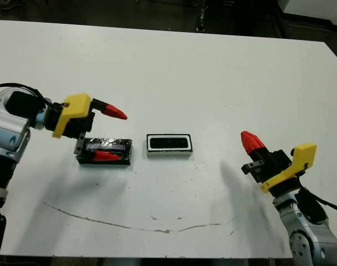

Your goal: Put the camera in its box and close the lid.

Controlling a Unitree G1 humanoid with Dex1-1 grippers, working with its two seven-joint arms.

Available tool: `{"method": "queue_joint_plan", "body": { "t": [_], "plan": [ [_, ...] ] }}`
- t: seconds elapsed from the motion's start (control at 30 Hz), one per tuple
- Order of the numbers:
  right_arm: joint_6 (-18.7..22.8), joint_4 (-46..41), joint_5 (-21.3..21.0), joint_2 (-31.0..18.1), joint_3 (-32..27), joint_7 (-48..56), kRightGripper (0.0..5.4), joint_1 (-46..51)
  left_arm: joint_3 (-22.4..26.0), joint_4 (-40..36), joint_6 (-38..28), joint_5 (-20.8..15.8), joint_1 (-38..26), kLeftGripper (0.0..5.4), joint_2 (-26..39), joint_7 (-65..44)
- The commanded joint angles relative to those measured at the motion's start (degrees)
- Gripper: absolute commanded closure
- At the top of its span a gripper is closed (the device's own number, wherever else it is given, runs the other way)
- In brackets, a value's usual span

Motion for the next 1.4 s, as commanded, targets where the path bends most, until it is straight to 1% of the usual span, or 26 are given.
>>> {"method": "queue_joint_plan", "body": {
  "t": [0.03, 0.1, 0.3, 0.4, 0.57, 0.7, 0.83, 0.93, 1.0, 1.07, 1.17, 1.23, 1.4],
  "plan": [
    [-0.5, 0.6, 0.2, -0.4, -0.1, -0.5, 5.38, 0.6, -1.7, 0.6, 1.4, 1.3, -0.4, 0.0, -1.0, -0.6],
    [-0.4, 0.5, 0.2, -0.3, -0.1, -0.7, 5.38, 0.7, -2.1, 1.2, 1.0, 1.7, -0.7, 0.0, -1.3, -0.8],
    [-0.7, 0.5, 0.3, -0.7, 0.0, -0.4, 5.38, 0.6, -3.7, 2.5, 2.6, 3.0, -1.6, 0.0, -1.8, -2.1],
    [0.3, -0.1, 0.3, -0.8, -0.1, -1.0, 5.38, 0.4, -3.9, 3.0, 3.1, 3.7, -1.6, 0.0, -2.0, -1.6],
    [0.3, -0.1, 0.7, -1.0, -0.2, -0.8, 5.38, 0.3, -3.7, 5.2, 0.6, 4.8, -1.5, 0.0, -2.5, -0.3],
    [0.8, -0.8, 1.1, -0.9, -0.3, -1.3, 5.38, 0.4, -3.8, 6.5, 0.7, 5.7, -1.8, 0.0, -2.8, 0.8],
    [0.4, -0.7, 1.4, -1.2, -0.2, -1.0, 5.38, 0.4, -3.3, 7.0, -1.7, 6.0, -1.4, 0.0, -3.1, 2.0],
    [0.2, -0.5, 1.3, -1.5, 0.0, -0.6, 5.38, 0.4, -3.0, 7.3, -1.4, 5.5, -1.4, 0.0, -3.1, 2.0],
    [0.1, -0.3, 1.5, -1.5, 0.1, -0.5, 5.38, 0.4, -3.3, 7.1, -1.4, 6.0, -1.5, 0.0, -2.8, 2.2],
    [-0.2, -0.2, 1.5, -1.5, 0.2, -0.4, 5.38, 0.5, -3.8, 6.9, 0.1, 6.4, -1.9, 0.0, -2.6, 1.6],
    [-0.5, -0.2, 1.3, -1.5, 0.3, -0.5, 5.38, 0.5, -3.9, 8.5, 3.3, 5.1, -2.8, 0.0, -3.0, -1.7],
    [-0.1, -0.4, 1.4, -1.5, 0.3, -0.7, 5.38, 0.5, -4.0, 8.9, 5.0, 5.1, -3.2, 0.0, -3.2, -3.0],
    [0.4, -0.3, 2.2, -1.6, 0.3, -0.5, 5.38, 0.4, -5.6, 6.1, 6.2, 8.2, -3.6, 0.0, -1.8, -2.9]
  ]
}}
